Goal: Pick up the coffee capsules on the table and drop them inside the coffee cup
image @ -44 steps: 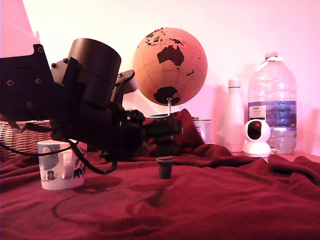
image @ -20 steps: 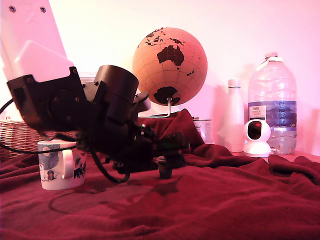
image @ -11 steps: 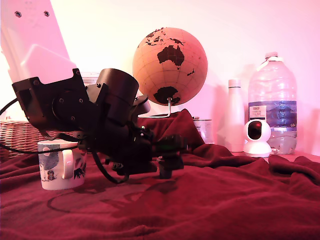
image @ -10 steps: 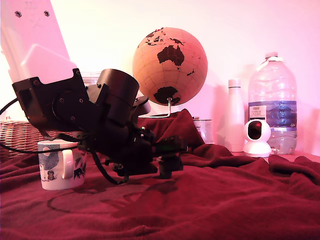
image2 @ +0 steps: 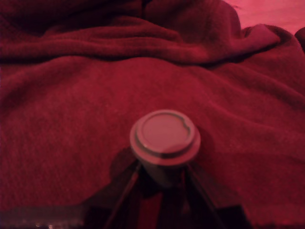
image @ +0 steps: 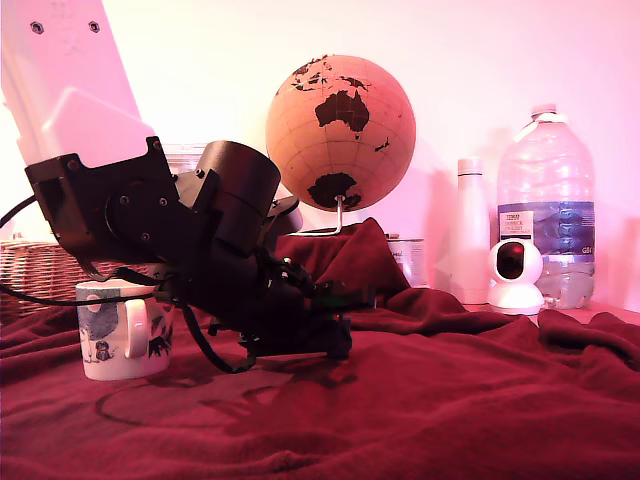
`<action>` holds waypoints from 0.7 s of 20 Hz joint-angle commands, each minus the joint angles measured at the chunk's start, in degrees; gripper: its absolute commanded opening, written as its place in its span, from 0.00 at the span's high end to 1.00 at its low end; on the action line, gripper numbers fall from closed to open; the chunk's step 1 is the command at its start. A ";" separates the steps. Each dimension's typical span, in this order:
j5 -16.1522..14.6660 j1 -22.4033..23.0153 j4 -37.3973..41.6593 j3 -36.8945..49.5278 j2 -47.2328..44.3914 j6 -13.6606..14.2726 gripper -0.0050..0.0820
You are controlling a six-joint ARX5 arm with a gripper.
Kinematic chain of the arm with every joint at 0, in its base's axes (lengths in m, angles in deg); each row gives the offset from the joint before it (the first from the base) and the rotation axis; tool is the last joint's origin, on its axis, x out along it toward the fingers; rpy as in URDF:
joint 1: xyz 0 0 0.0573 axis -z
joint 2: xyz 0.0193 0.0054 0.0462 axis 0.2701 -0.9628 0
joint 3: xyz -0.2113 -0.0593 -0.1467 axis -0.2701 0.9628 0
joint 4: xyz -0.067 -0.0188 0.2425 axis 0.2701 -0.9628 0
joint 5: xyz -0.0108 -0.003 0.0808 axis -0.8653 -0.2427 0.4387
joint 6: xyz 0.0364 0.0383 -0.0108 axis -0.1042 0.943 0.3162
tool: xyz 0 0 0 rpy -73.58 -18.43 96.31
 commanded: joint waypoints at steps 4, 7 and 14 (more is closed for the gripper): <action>-2.12 0.11 0.26 0.22 -1.53 0.55 0.80; -5.95 0.22 -0.17 0.22 -0.74 1.84 0.80; -6.29 0.50 -6.67 0.22 4.72 6.16 0.80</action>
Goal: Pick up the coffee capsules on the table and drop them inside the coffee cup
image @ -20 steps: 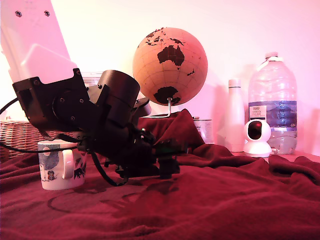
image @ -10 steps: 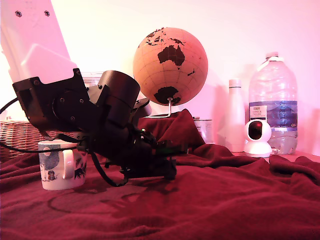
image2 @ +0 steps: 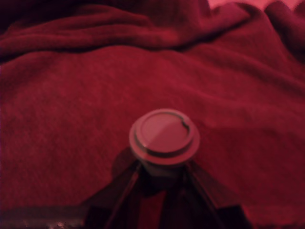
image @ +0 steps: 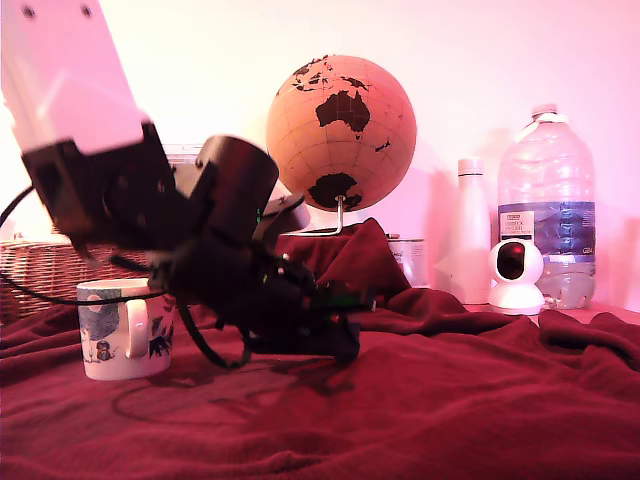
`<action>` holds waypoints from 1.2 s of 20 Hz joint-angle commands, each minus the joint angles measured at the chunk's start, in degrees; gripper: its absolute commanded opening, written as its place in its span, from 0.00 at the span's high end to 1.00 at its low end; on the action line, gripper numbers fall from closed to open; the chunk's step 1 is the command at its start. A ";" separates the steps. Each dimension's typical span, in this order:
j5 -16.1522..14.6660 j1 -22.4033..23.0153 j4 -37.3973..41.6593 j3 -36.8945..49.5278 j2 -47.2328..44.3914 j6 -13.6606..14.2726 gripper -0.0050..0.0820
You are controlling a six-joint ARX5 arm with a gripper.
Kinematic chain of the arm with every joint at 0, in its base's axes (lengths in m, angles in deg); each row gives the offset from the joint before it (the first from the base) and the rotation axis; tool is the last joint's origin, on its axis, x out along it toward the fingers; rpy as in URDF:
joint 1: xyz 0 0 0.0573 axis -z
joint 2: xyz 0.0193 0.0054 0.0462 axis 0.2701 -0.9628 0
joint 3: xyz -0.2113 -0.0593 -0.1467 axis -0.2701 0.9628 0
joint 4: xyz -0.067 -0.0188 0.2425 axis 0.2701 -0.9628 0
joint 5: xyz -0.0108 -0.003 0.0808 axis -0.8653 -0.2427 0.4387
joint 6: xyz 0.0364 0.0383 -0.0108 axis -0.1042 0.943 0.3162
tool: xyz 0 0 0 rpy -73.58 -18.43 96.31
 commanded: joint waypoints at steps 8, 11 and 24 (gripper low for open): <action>-2.56 1.68 -9.55 0.26 8.55 5.44 0.80; -2.56 1.86 -12.81 0.28 10.10 6.10 0.80; -1.36 1.79 -13.14 7.39 19.91 6.86 0.80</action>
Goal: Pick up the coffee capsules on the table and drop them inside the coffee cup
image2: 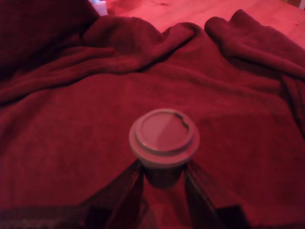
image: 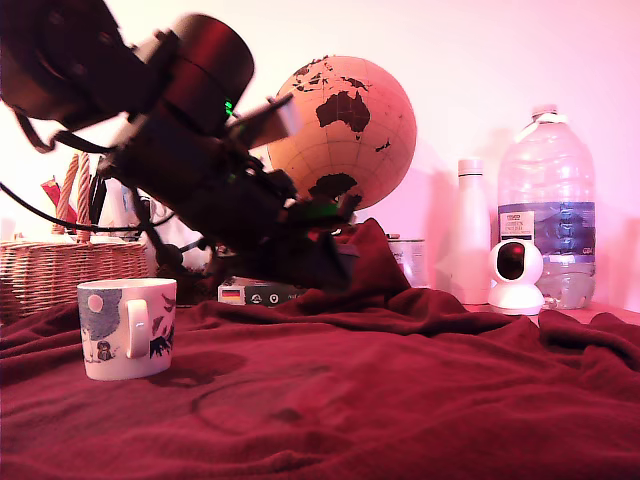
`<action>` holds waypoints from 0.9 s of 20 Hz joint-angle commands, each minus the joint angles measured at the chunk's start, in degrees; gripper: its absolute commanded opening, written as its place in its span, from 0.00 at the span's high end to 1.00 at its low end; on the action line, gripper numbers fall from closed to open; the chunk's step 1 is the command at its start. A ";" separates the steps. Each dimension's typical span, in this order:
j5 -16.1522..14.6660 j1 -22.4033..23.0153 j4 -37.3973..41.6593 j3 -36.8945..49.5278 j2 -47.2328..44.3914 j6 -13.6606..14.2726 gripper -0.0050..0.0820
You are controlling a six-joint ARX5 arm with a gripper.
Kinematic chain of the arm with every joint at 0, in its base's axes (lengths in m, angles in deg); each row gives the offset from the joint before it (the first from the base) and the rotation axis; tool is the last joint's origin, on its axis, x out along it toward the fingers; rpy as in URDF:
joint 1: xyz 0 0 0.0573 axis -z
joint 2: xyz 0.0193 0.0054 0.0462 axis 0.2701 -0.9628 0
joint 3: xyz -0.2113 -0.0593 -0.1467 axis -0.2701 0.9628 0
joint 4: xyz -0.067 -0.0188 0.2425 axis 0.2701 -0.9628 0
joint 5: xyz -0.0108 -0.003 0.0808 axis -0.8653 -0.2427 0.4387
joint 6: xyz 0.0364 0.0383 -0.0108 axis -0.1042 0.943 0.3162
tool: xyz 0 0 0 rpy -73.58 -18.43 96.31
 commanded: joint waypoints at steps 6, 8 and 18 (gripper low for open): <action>1.03 0.11 0.04 2.38 4.42 0.20 0.80; 1.03 0.11 0.46 3.06 5.51 0.17 0.80; 1.92 -2.80 1.62 11.10 15.56 -0.04 0.80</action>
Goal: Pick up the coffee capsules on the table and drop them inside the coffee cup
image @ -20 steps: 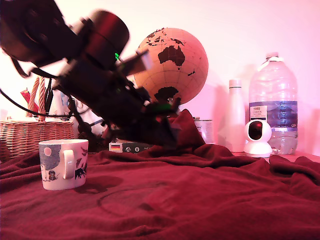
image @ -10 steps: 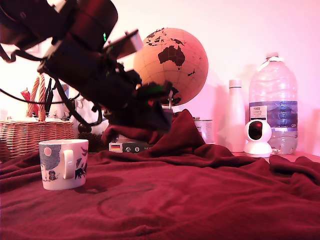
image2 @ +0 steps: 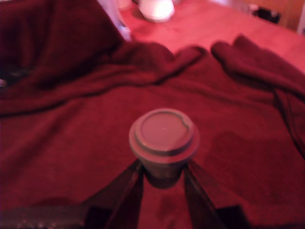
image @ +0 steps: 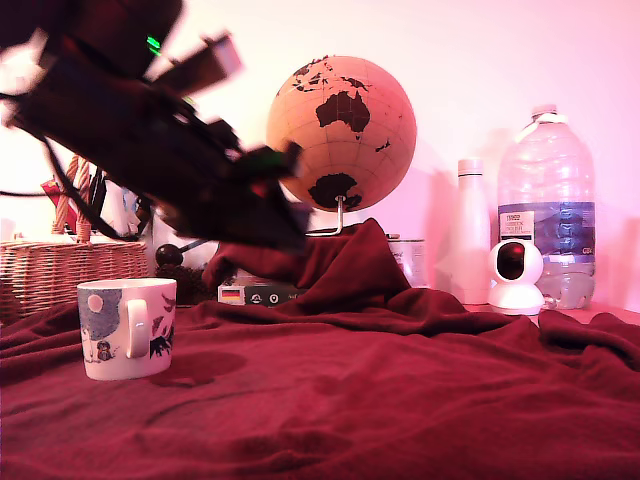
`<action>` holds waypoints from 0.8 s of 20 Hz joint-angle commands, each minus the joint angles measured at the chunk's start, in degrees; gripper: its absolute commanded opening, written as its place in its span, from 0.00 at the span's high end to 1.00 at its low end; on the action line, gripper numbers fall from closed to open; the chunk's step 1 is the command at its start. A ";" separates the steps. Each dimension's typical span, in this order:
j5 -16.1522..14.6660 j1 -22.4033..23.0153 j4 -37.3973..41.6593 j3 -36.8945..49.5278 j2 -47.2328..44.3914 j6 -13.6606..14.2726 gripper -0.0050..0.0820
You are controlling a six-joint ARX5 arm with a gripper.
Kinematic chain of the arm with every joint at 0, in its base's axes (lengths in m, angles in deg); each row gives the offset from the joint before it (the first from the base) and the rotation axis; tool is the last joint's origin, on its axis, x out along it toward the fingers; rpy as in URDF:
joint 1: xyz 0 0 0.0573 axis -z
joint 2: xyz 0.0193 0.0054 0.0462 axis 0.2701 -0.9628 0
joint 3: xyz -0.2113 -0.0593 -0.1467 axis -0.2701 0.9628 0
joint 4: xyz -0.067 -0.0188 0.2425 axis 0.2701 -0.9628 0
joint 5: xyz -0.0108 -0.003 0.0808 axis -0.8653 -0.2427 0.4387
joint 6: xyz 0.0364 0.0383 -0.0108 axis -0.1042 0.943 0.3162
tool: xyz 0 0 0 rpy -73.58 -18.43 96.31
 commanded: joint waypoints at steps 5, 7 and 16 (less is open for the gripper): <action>0.26 -3.34 0.04 4.72 6.69 -0.07 0.80; 0.48 -4.57 -0.22 6.49 9.01 -0.20 0.80; 2.19 -11.02 -4.74 10.78 18.56 -1.11 0.80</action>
